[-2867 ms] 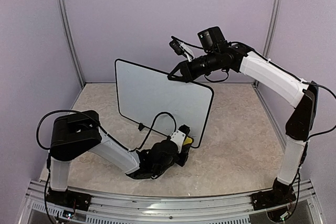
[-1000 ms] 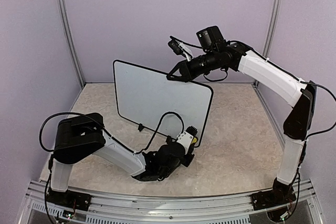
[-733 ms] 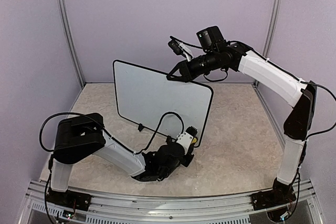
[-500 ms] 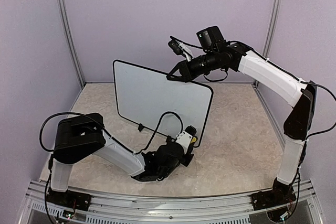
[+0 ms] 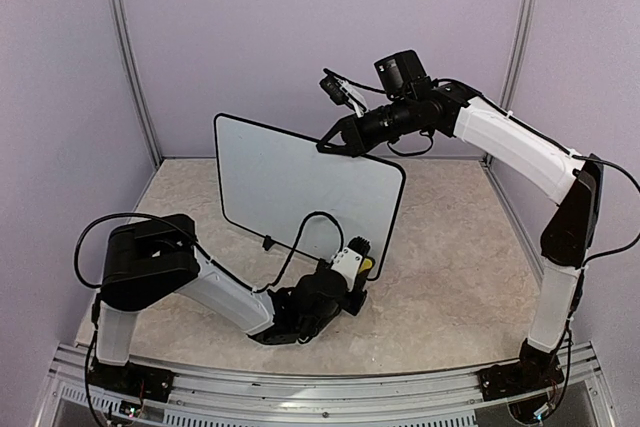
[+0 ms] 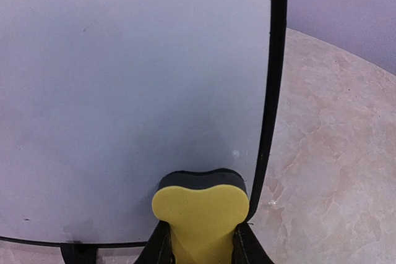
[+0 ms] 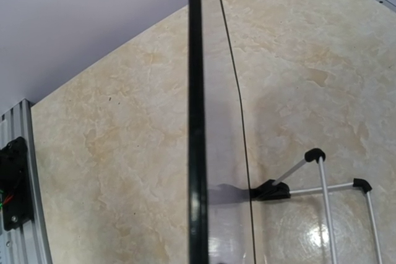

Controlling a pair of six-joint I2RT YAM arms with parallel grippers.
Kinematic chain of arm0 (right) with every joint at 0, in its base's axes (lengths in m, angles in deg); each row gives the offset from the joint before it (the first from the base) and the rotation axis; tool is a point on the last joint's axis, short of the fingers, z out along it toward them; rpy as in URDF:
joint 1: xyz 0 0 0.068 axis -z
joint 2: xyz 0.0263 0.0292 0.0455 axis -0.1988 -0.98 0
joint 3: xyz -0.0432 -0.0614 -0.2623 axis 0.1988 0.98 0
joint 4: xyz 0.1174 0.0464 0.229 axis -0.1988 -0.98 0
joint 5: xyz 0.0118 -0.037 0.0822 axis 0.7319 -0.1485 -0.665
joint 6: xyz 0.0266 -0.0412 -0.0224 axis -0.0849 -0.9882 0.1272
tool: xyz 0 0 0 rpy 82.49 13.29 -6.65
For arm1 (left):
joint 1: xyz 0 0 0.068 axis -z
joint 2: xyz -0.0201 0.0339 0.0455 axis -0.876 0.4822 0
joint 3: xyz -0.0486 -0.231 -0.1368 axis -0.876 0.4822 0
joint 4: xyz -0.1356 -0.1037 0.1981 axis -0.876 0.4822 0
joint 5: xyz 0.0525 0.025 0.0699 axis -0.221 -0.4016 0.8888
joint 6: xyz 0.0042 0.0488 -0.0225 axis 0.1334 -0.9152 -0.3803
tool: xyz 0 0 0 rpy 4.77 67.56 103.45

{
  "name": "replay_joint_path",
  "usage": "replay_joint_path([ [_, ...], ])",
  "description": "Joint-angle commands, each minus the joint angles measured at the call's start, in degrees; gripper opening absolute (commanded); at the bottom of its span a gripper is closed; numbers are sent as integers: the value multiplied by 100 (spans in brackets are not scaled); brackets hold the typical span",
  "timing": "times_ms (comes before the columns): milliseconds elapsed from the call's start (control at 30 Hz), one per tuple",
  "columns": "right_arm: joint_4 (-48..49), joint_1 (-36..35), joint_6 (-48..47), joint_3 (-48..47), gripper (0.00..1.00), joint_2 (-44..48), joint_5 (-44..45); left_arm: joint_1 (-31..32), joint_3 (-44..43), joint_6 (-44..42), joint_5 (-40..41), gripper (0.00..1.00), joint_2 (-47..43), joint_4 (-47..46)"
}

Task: Erase the whiteboard
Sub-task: Erase the center of the whiteboard.

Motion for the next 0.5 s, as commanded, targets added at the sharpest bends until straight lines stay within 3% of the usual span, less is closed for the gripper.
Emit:
replay_joint_path([
  [0,-1065,-229,487,454,0,-488,-317,-275,-10,522,159,0,245,175],
  [300,-1033,-235,501,495,0,-483,-314,-251,-136,708,124,0,253,751],
  [467,-1049,-234,480,492,0,-484,-306,-235,108,746,199,0,119,497],
])
